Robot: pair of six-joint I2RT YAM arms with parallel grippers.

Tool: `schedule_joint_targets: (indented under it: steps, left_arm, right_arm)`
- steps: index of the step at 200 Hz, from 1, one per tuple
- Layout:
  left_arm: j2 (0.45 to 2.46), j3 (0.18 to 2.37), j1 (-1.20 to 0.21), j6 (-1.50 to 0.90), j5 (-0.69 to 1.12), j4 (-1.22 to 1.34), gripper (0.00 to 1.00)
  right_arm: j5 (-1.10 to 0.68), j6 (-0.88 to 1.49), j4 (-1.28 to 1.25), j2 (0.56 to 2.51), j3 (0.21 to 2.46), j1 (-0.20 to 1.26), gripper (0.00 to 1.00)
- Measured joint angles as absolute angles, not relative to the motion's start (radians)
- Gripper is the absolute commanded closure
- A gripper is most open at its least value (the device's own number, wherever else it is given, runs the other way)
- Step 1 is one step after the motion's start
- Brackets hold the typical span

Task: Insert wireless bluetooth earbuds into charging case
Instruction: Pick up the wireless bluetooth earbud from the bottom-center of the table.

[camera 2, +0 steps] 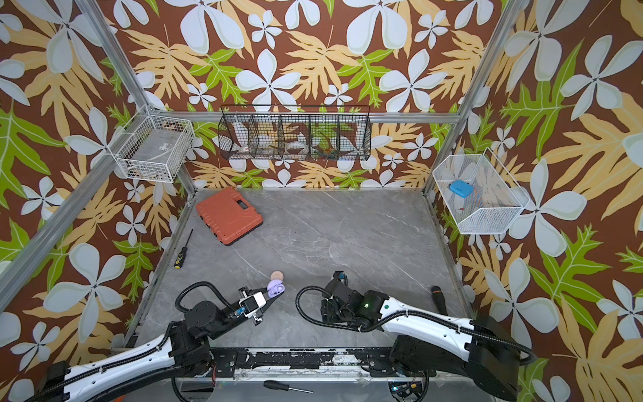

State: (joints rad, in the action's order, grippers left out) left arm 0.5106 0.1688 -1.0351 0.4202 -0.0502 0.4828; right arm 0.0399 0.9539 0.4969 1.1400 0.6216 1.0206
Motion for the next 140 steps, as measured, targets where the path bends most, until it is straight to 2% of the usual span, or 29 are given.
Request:
schedule_joint_targets:
  steps: [53, 140]
  left_arm:
    - [0.515, 0.169, -1.035, 0.42, -0.039, 0.482, 1.0]
    - [0.496, 0.169, -1.04, 0.424, -0.026, 0.467, 1.0]
  right_arm:
    - [0.064, 0.934, 0.538, 1.275, 0.708, 1.042, 0.46]
    - [0.066, 0.898, 0.551, 1.405, 0.772, 1.05, 0.55]
